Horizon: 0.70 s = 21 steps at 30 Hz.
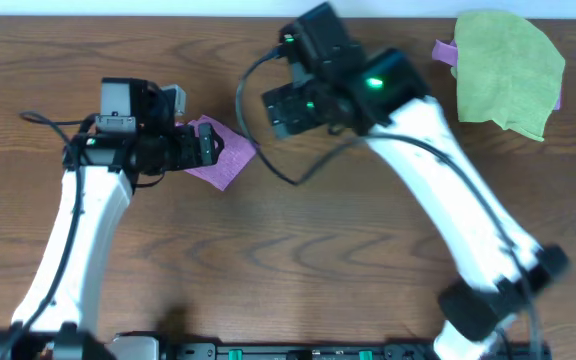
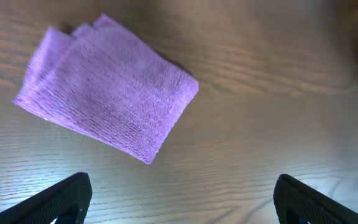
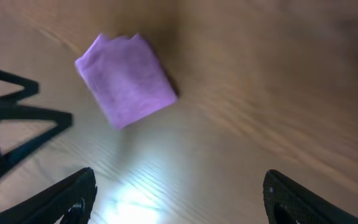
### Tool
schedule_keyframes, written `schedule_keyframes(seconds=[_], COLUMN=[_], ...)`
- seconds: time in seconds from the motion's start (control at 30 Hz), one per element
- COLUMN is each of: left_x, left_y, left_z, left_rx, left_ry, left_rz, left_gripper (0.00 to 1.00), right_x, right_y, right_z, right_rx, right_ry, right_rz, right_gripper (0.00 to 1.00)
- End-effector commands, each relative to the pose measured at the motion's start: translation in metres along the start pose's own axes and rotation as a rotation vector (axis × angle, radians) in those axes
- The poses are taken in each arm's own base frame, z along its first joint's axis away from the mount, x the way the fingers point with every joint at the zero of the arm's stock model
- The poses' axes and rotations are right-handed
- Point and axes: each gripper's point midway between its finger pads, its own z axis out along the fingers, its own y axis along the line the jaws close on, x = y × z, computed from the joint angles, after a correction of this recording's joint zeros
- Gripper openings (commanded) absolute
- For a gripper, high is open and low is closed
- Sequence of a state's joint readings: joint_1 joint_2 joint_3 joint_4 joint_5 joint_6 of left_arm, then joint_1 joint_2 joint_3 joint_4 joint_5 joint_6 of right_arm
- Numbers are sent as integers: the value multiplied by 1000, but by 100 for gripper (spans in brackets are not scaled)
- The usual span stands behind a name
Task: Fold the cloth
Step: 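Release the right gripper and pull it back to the right, then carry the folded purple cloth with the left gripper to the far left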
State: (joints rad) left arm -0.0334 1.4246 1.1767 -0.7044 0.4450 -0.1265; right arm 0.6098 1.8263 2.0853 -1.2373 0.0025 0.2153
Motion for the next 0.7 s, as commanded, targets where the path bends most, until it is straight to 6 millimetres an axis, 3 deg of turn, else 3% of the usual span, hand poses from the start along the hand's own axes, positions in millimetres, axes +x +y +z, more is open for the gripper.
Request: schedule_keyframes(seconds=[0.0,0.1,0.3,0.53,0.67], left_x=[-4,1,28,62,73], left_y=[-8,-13,-14,-6,-11], left_z=[-28,-43,-47,-37,-52], left_rx=[1,1,1,-6,8], left_ry=[-73,-87,1,69,22], left_rz=[38,52,65,18,39], left_gripper=[95,95,95,95,95], right_x=[4,28,95,165,193], right_y=[-21,-33,-56,-77,-80], right_z=[-56,-85,-107,-92,-90], right_rx=[90,122,151,163,138], right_ry=[-107,-150,-215,-255,-257], right_rz=[-24,-13,56,175,251], right_gripper=[86,86,89,94,93])
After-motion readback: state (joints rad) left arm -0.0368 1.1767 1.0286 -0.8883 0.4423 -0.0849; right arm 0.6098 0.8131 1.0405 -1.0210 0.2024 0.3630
